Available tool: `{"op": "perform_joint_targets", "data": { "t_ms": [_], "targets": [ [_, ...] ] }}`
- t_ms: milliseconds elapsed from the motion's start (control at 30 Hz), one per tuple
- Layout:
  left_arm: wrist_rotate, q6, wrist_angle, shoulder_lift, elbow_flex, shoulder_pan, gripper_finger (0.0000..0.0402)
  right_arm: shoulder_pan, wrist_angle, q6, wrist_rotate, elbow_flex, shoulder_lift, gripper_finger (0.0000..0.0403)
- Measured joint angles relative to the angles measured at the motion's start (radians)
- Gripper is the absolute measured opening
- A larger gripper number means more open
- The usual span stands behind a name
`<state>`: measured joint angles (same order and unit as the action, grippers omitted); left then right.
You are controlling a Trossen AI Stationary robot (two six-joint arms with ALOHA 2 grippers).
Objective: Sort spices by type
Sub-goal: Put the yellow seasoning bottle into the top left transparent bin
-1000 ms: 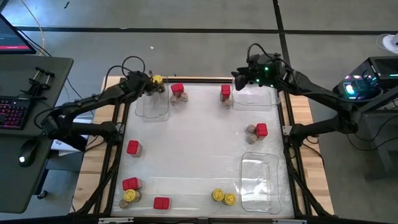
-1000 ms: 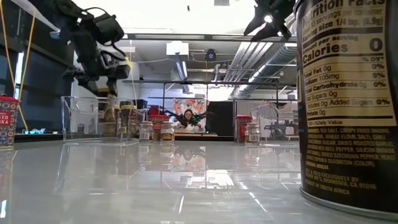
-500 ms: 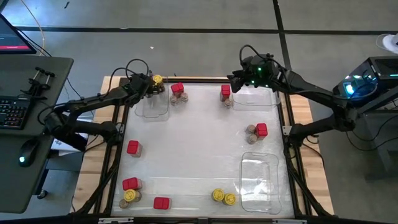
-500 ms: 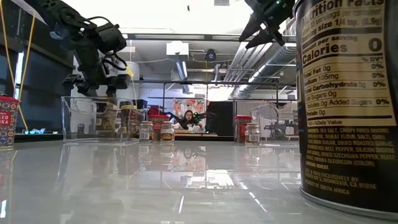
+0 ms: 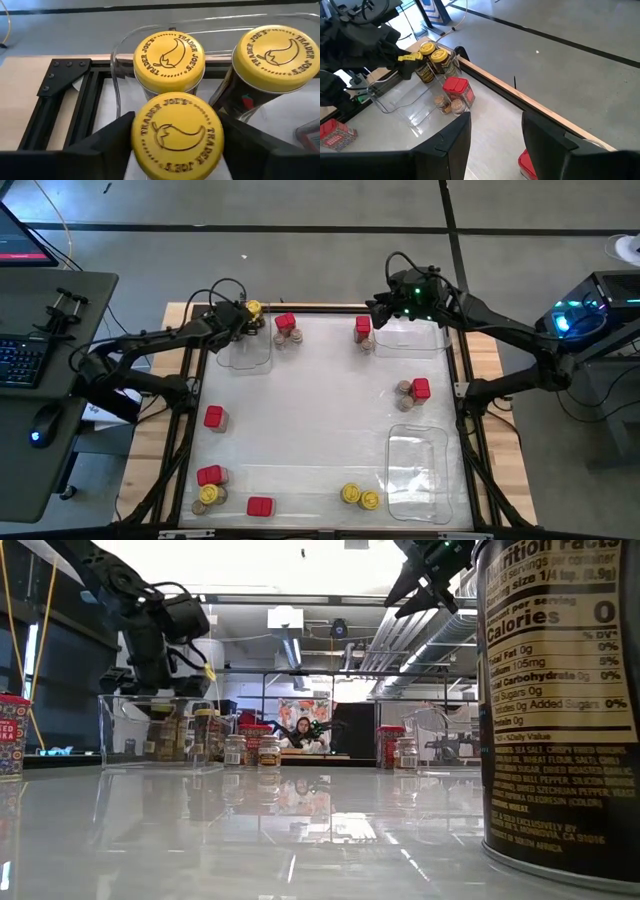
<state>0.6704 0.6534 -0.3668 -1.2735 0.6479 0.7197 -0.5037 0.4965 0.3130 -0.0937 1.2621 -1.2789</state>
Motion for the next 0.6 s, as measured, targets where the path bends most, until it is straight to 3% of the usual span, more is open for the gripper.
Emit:
{"op": "perform_joint_targets", "data": {
  "t_ms": [167, 600],
  "targets": [
    [-0.002, 0.023, 0.000, 0.001, 0.000, -0.001, 0.0298, 0.000, 0.000, 0.000, 0.000, 0.000, 0.000, 0.0172],
    [-0.033, 0.016, -0.005, 0.153, 0.000, 0.000, 0.0299, 0.000, 0.000, 0.000, 0.000, 0.000, 0.000, 0.0172]
  ]
}}
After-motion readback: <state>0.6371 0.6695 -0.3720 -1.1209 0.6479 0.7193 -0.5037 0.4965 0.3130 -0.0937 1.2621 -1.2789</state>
